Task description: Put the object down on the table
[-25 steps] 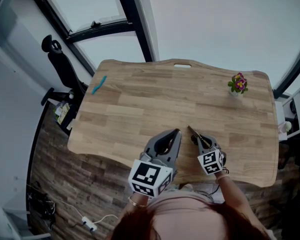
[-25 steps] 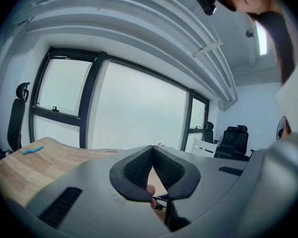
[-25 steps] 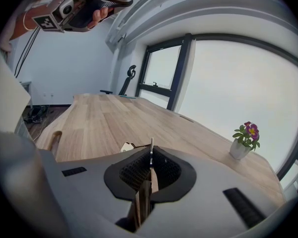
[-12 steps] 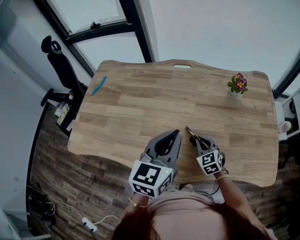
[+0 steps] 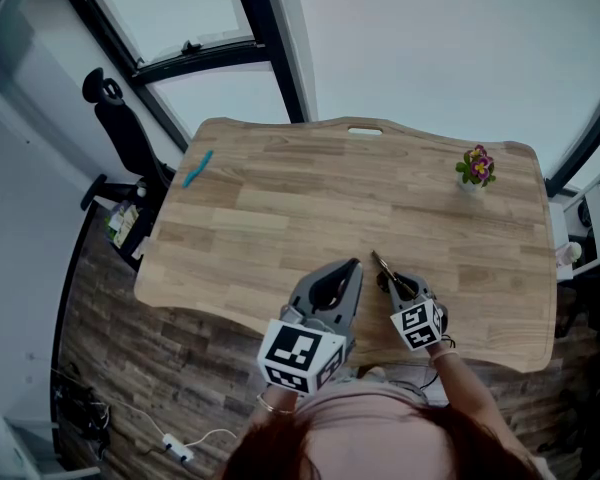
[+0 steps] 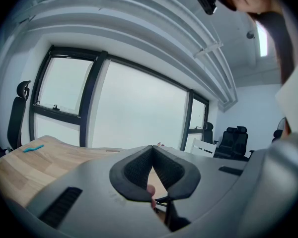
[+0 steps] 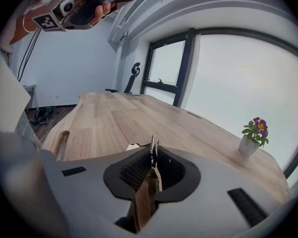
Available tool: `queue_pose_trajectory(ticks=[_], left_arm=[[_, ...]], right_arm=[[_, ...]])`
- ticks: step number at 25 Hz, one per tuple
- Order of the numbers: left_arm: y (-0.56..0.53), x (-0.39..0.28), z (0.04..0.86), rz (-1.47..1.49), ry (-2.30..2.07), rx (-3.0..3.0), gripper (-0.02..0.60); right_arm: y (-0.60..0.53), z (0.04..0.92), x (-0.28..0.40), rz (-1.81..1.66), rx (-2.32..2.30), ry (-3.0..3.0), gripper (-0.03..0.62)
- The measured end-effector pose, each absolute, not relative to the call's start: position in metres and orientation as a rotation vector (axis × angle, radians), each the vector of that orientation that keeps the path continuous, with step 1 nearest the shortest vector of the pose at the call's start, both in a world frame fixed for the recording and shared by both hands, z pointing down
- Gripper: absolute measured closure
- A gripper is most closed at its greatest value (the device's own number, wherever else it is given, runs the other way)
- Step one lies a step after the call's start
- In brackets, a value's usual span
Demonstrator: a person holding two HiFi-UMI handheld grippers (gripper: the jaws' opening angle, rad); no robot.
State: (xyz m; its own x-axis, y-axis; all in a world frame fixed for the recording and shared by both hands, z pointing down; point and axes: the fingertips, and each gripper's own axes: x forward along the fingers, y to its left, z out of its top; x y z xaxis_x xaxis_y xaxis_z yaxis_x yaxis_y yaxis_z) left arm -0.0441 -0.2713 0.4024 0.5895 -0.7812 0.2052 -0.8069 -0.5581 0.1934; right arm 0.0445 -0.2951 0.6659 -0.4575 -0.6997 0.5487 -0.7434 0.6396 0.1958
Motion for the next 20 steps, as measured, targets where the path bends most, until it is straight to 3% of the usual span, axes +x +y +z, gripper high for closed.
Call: queue_pose_trajectory(ticks=[20], left_arm=[[-0.270,-0.051,0.404,0.138,-1.305,2.552,0.580]], right_arm=[[-0.289,0.681,0.032,0.161,1.067,-2.253,0.530]])
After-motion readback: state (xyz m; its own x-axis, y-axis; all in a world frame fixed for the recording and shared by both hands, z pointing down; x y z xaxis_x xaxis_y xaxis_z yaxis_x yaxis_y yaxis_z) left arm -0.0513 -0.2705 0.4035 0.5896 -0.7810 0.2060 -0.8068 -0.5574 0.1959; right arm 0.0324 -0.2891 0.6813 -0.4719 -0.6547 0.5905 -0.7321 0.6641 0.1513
